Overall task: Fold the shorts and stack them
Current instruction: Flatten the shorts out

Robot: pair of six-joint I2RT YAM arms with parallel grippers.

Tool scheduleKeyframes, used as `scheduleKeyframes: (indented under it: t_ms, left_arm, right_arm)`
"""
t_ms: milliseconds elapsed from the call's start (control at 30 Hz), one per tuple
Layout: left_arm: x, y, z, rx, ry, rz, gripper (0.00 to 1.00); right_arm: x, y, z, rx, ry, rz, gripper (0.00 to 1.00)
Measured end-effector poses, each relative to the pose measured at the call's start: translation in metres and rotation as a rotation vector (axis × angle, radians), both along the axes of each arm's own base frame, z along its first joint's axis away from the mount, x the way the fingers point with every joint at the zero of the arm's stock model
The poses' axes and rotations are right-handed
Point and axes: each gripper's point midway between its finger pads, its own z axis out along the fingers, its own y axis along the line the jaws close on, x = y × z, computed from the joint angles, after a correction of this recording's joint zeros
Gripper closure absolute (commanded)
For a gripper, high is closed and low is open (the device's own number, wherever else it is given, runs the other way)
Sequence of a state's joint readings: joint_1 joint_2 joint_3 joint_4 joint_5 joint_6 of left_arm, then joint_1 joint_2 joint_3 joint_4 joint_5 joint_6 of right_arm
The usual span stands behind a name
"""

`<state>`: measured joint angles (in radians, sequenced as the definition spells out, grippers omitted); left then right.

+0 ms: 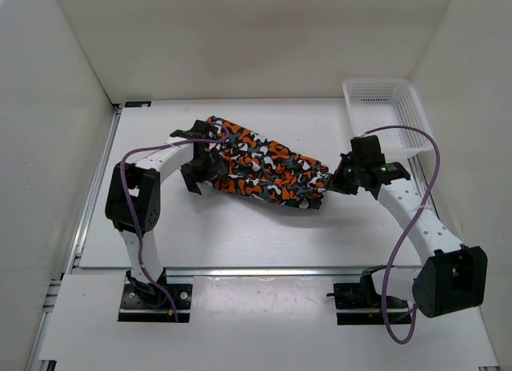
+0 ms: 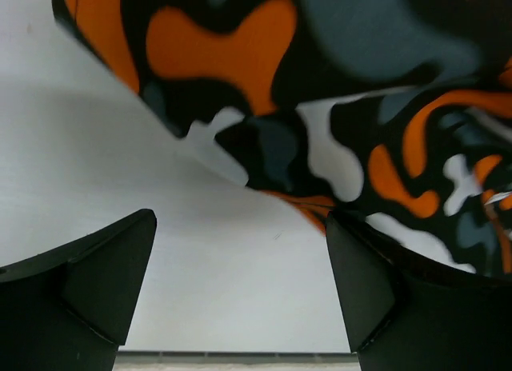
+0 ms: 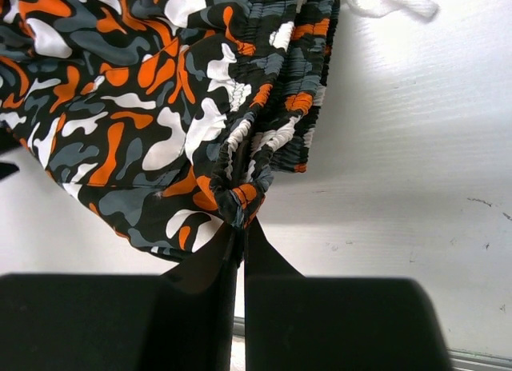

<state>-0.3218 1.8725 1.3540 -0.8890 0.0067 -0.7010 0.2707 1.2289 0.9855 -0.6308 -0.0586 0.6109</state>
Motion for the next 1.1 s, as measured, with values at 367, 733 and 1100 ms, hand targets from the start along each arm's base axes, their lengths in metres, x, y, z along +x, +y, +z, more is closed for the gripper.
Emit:
scheduleKeyframes:
  t_ms: [367,733,1100]
  left_arm:
    - [0.049,-0.015,-0.011,-0.011,-0.059,0.015,0.9]
    - [0.038,0.023,0.09,0.032,-0.247,0.076,0.9]
    - [-0.054,-0.028,0.087,-0.216,-0.23,-0.046,0.0]
  right_arm:
    - [-0.003,-0.001,0.006,-0.002,-0.021,0.009,1.0]
    - [-0.006,-0.003,0.024,-0.023,-0.055,0.057,1.0]
    - [-0.01,-0.003,0.035,-0.024,-0.087,0.085,1.0]
